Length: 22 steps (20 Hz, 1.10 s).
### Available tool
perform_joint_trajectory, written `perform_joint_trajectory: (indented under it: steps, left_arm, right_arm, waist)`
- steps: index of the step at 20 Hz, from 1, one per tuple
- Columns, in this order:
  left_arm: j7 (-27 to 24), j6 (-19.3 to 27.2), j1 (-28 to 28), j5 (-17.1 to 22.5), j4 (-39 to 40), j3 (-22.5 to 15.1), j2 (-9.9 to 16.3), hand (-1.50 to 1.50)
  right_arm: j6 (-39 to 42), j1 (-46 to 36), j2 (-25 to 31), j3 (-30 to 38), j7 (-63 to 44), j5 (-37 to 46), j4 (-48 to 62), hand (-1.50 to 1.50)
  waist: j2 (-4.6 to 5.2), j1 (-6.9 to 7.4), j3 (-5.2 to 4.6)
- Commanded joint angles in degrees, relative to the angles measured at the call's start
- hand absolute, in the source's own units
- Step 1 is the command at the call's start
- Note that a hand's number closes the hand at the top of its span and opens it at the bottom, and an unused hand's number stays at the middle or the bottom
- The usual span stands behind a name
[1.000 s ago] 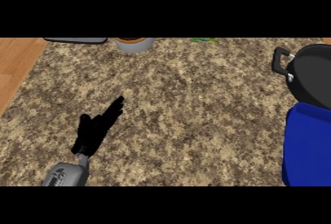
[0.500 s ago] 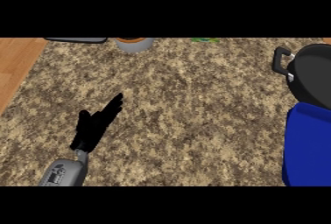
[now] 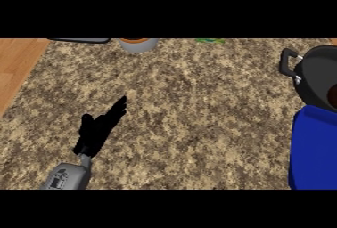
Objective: Pick the cupcake from the tray and place it in the pot
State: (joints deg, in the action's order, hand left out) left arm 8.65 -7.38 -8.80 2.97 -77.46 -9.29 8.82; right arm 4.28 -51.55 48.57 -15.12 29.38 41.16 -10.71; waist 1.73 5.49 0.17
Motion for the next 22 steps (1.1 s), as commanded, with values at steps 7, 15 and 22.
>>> perform_joint_trajectory:
  steps: [7, 15, 22]
  left_arm:
    - [-0.93, 0.52, 0.69, -0.06, 0.95, 1.82, 0.7, 0.0]
    - [-0.05, 1.7, 0.66, -0.44, -0.05, 1.46, -0.44, 0.0]
    - [-2.15, 0.77, 1.96, -1.29, 0.31, 0.49, -0.39, 0.0]
  right_arm:
    - [2.7, -3.23, -7.69, 9.15, 4.73, -8.51, 4.29, -1.5]
    - [7.4, -8.2, -4.89, 27.53, 4.12, -26.7, 7.23, -1.5]
    - [9.21, -7.38, 3.0, 35.23, 2.42, -34.15, 8.59, -1.5]
  waist:
    - [-0.21, -2.06, 0.21]
    - [-0.49, -2.82, 0.17]
    - [0.22, -2.03, 0.24]
